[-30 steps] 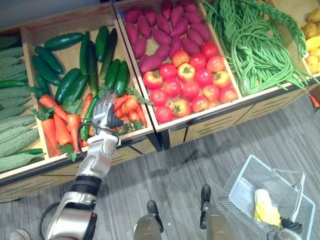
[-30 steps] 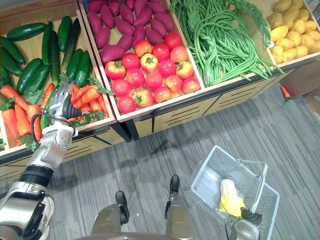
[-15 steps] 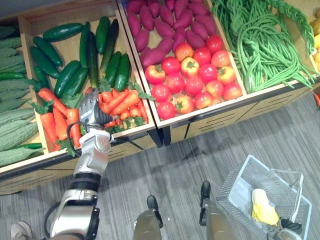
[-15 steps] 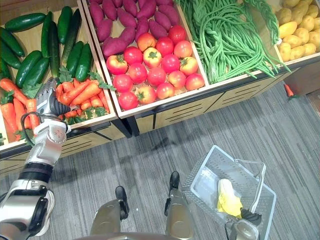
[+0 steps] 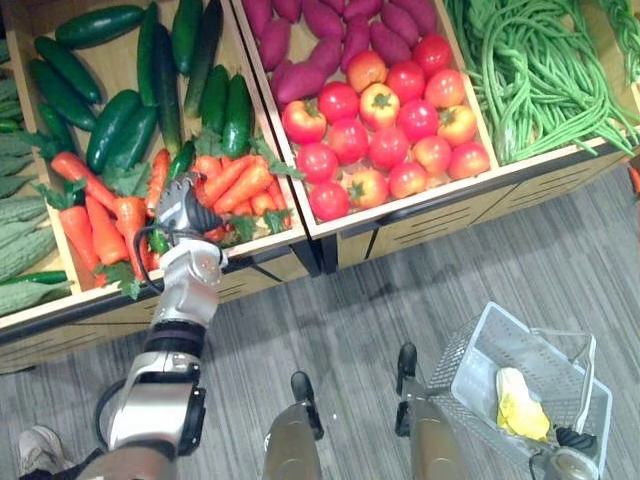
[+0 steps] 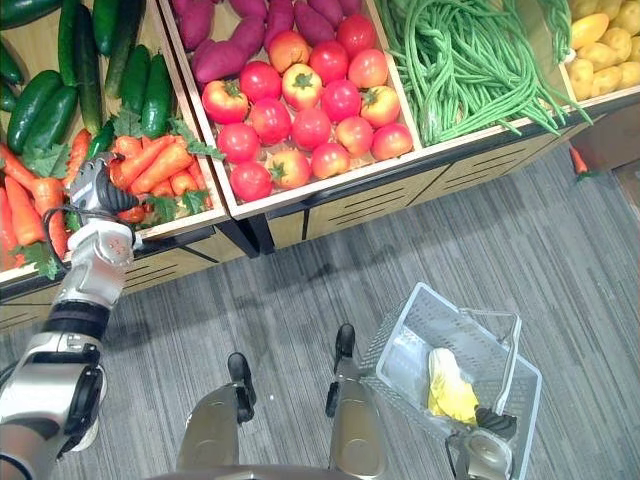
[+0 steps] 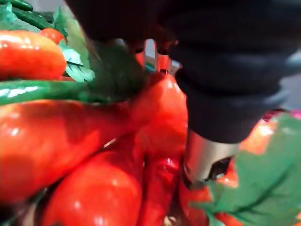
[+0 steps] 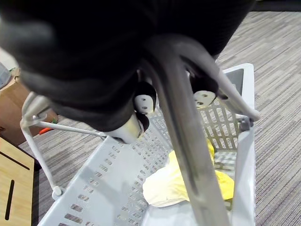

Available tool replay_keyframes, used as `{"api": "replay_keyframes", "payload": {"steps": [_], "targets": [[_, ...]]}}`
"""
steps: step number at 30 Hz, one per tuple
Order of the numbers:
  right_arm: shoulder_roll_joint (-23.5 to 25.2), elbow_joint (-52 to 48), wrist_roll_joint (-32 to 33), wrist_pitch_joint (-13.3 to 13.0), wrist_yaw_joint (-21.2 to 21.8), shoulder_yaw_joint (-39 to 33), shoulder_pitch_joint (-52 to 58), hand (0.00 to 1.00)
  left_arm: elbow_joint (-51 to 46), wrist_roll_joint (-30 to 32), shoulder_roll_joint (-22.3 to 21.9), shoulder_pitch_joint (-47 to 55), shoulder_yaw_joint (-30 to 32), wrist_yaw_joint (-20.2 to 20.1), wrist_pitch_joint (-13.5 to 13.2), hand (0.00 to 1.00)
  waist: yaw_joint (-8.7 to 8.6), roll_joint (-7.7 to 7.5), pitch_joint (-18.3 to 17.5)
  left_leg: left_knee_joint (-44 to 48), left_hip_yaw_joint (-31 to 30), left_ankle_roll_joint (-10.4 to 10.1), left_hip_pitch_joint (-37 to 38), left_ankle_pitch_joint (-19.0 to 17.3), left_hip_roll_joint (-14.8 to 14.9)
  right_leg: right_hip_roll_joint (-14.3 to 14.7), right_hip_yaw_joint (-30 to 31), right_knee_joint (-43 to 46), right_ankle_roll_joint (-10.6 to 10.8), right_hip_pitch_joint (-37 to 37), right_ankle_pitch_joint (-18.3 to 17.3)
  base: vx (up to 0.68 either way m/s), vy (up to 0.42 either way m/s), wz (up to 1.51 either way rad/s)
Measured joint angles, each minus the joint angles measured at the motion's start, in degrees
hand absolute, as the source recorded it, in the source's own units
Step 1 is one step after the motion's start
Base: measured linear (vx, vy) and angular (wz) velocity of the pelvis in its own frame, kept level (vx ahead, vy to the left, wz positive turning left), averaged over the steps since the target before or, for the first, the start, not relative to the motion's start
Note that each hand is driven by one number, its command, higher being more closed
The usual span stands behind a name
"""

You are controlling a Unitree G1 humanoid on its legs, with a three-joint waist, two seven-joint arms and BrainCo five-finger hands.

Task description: Pick vegetable in the basket

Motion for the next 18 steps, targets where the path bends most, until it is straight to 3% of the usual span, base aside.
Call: {"api": "replay_keyframes", "payload": {"steps": [7, 11, 18], "targets": [[-0.1, 0.0, 0.0, -0.1, 0.0, 2.0, -1.7, 1.0, 3.6, 0.5, 2.6, -2.0, -0.9, 0.0, -0.6, 1.0, -0.07, -0.05, 0.0, -0.4, 1.6, -0.1, -0.2, 0.3, 1.2, 1.3, 1.4, -0.3, 0.1, -1.6, 2.3, -0.02, 0.01, -0.15], [-0.1, -0.4, -0.1, -0.1, 0.0, 3.0, -1.7, 1.0, 5.3, 0.5, 1.0, -1.4, -3.9, -0.9, -1.6, 1.0, -0.2, -0.07, 0.0, -0.4, 1.7, -0.2, -0.1, 0.5, 1.2, 1.3, 1.5, -0.3, 0.1, -1.5, 2.3, 0.0, 0.0, 0.0], [-0.2, -0.4, -0.1, -0.1, 0.0, 2.9, -1.7, 1.0, 6.6, 0.4, 0.3, 0.1, -3.2, -1.1, -1.6, 1.0, -0.45, -0.09, 0.0, -0.4, 1.3, -0.1, 0.6, 0.8, 1.4, 1.5, 1.5, -0.7, 0.1, -0.3, 2.3, 0.0, 0.001, 0.01]]}}
